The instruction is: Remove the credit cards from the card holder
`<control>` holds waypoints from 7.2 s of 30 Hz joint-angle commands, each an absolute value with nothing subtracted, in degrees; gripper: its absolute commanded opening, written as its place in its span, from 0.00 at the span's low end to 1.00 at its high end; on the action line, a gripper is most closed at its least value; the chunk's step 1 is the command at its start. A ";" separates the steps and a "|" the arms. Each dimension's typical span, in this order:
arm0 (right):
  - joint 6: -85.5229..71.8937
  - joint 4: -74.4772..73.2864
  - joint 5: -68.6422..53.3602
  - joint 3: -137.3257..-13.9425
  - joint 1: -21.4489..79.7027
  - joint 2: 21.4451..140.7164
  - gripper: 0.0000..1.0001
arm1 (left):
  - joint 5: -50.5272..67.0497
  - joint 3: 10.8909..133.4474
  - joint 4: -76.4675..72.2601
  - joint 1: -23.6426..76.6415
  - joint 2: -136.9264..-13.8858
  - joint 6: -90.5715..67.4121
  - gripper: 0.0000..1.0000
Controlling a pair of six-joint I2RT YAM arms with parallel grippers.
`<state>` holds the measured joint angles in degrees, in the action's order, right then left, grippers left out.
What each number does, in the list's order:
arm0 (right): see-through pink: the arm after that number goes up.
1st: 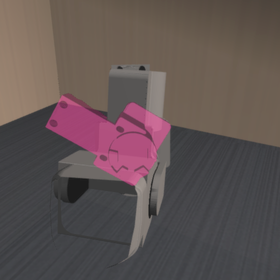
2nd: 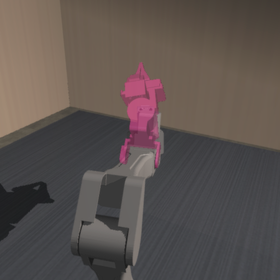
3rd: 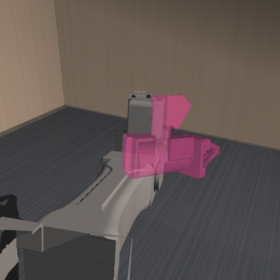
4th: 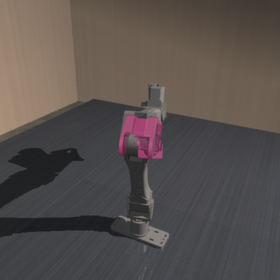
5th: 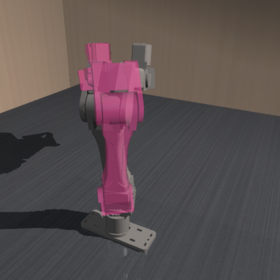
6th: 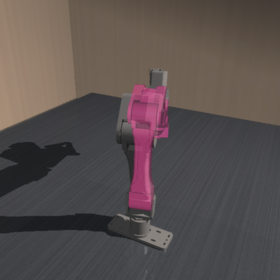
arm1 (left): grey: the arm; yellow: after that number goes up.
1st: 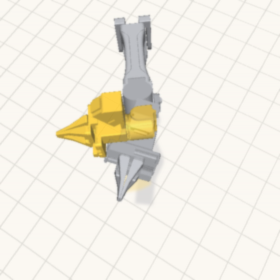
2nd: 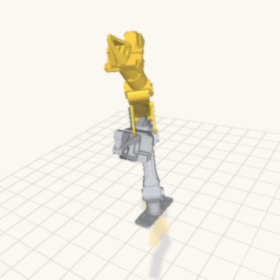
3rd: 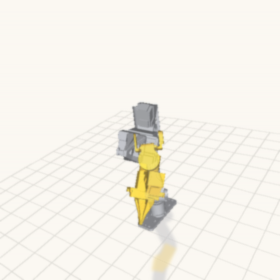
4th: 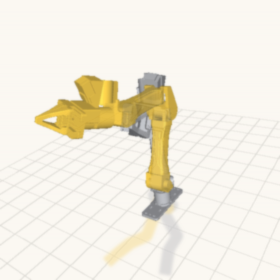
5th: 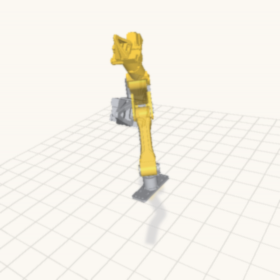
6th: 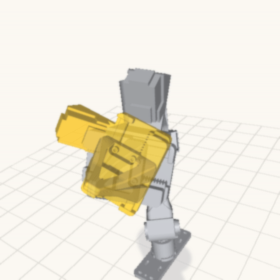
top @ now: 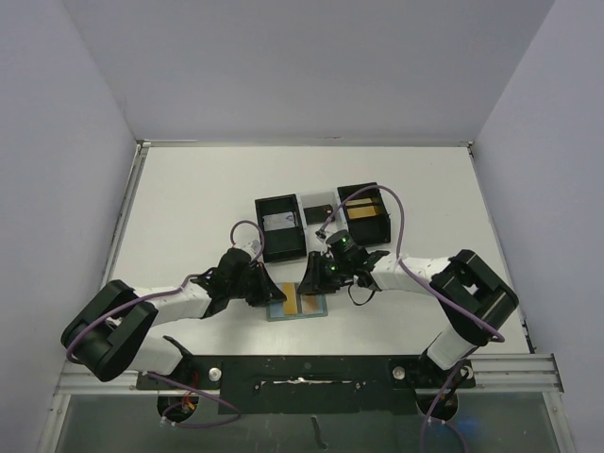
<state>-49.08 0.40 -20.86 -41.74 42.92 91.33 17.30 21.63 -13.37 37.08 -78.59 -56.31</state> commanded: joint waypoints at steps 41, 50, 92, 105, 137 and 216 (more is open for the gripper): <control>-44.80 -1.25 -15.27 -42.19 38.41 82.18 0.43 | 17.83 20.79 -9.13 32.57 -64.61 -49.92 0.00; -36.77 -12.51 -4.62 -49.83 28.50 76.04 0.66 | 14.31 24.37 -6.10 31.99 -57.77 -47.29 0.00; -30.32 -11.35 -23.50 -59.16 19.82 87.54 0.66 | 18.75 26.85 -11.51 30.14 -61.50 -49.29 0.00; -37.96 7.73 -25.93 -42.81 14.00 68.02 0.98 | 28.12 28.48 -29.02 30.32 -62.64 -54.17 0.00; -56.95 40.00 -58.75 -40.71 24.53 78.55 0.47 | 35.60 27.14 -50.57 30.15 -67.19 -65.65 0.00; 43.06 -7.39 -11.49 -56.68 19.83 80.49 0.00 | 28.33 31.02 -18.19 27.16 -53.72 -47.81 0.70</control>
